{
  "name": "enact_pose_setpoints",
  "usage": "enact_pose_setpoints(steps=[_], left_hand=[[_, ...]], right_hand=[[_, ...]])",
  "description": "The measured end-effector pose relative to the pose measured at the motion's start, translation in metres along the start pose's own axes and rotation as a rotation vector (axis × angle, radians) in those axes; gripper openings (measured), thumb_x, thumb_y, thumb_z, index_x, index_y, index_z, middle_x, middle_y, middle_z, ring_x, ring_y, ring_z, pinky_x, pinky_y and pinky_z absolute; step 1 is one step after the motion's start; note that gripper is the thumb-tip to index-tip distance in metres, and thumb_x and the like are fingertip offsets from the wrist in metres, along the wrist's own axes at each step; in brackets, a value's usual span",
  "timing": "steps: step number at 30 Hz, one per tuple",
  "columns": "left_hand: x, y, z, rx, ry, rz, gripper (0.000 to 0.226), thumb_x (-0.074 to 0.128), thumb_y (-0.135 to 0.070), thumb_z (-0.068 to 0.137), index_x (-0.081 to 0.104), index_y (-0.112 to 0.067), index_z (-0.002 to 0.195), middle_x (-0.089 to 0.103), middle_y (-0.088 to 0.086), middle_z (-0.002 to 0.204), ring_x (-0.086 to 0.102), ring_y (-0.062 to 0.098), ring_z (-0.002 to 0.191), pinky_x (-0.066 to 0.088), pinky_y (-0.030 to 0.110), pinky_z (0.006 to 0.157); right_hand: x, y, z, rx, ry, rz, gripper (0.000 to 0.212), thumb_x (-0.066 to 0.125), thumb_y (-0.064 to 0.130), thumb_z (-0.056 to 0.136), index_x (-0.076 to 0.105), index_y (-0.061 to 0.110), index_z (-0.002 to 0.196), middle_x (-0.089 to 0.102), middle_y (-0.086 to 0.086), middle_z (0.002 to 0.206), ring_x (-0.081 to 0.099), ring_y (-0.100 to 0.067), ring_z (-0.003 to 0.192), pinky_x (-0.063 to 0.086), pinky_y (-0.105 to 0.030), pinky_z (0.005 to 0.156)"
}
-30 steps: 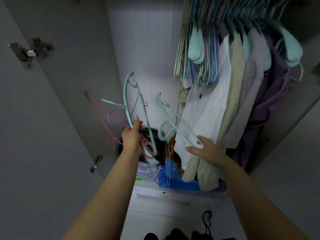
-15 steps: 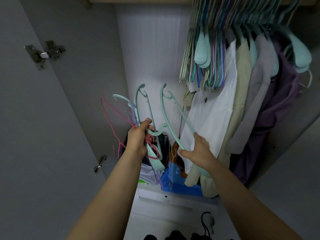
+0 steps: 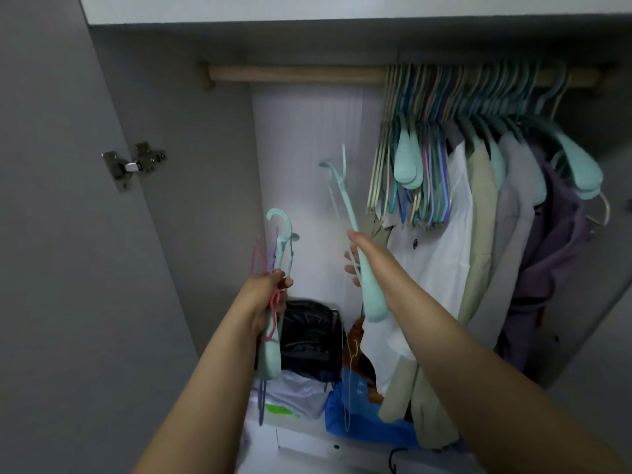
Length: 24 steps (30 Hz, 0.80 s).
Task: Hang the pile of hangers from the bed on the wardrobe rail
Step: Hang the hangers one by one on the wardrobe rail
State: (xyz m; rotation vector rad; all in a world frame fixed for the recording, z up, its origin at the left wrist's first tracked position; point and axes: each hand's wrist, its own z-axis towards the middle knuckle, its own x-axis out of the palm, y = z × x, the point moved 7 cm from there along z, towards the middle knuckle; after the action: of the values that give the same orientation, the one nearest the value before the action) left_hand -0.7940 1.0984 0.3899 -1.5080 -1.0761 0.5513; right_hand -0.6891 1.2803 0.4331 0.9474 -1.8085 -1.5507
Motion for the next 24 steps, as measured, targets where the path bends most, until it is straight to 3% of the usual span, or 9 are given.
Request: enact_pose_setpoints(steps=[3,5,8,10,14,20,24], left_hand=[[0.003,-0.008,-0.001,-0.029,0.075,-0.109,0.017,0.035,-0.011,0.104,0.043,-0.001,0.114,0.055,-0.004,0.044,0.036,0.007,0.033,0.031,0.017,0.033],[0.004,-0.016,-0.001,-0.027,0.102,-0.154,0.020,0.037,-0.012,0.104,0.048,0.002,0.114,0.059,-0.003,0.049,0.039,0.008,0.036,0.035,0.018,0.035],[0.006,-0.030,-0.003,-0.036,0.129,-0.179,0.023,0.039,-0.015,0.104,0.055,-0.003,0.093,0.063,0.005,0.068,0.040,0.008,0.039,0.035,0.017,0.036],[0.007,-0.042,-0.004,-0.013,0.133,-0.214,0.014,0.040,-0.014,0.104,0.050,-0.008,0.095,0.070,0.007,0.080,0.042,0.009,0.038,0.035,0.017,0.035],[0.009,-0.058,-0.004,0.018,0.146,-0.241,0.006,0.044,-0.014,0.103,0.048,-0.010,0.102,0.074,0.009,0.077,0.045,0.010,0.037,0.038,0.017,0.035],[0.009,-0.065,-0.002,0.048,0.150,-0.266,0.012,0.045,-0.017,0.102,0.053,-0.008,0.106,0.072,0.004,0.070,0.044,0.008,0.036,0.038,0.016,0.035],[0.004,-0.057,-0.004,0.056,0.163,-0.334,0.017,0.039,-0.016,0.103,0.051,-0.005,0.109,0.075,0.006,0.083,0.036,0.006,0.034,0.032,0.015,0.033]], right_hand=[[0.027,0.058,0.017,0.021,0.023,0.136,0.050,0.067,0.062,0.069,0.059,0.018,0.091,0.059,-0.007,0.084,0.061,-0.021,0.068,0.047,-0.026,0.055],[0.035,0.099,0.027,-0.001,0.009,0.178,0.047,0.065,0.061,0.074,0.055,0.016,0.087,0.053,-0.007,0.081,0.055,-0.020,0.063,0.044,-0.023,0.049],[0.040,0.155,0.036,-0.046,-0.031,0.226,0.047,0.063,0.057,0.078,0.054,0.014,0.093,0.050,-0.006,0.083,0.053,-0.021,0.065,0.046,-0.026,0.054],[0.040,0.176,0.041,-0.025,-0.060,0.286,0.046,0.066,0.055,0.076,0.054,0.013,0.089,0.049,-0.006,0.082,0.053,-0.021,0.068,0.051,-0.031,0.067],[0.031,0.191,0.057,0.048,-0.119,0.328,0.048,0.069,0.054,0.073,0.052,0.012,0.088,0.049,-0.007,0.086,0.053,-0.023,0.072,0.053,-0.034,0.077],[0.006,0.176,0.083,0.186,-0.154,0.314,0.070,0.077,0.058,0.060,0.057,0.011,0.109,0.060,-0.009,0.104,0.062,-0.025,0.090,0.053,-0.035,0.059],[-0.021,0.166,0.103,0.085,-0.304,0.377,0.065,0.077,0.057,0.057,0.064,0.018,0.107,0.063,-0.001,0.094,0.064,-0.021,0.078,0.056,-0.036,0.065]])
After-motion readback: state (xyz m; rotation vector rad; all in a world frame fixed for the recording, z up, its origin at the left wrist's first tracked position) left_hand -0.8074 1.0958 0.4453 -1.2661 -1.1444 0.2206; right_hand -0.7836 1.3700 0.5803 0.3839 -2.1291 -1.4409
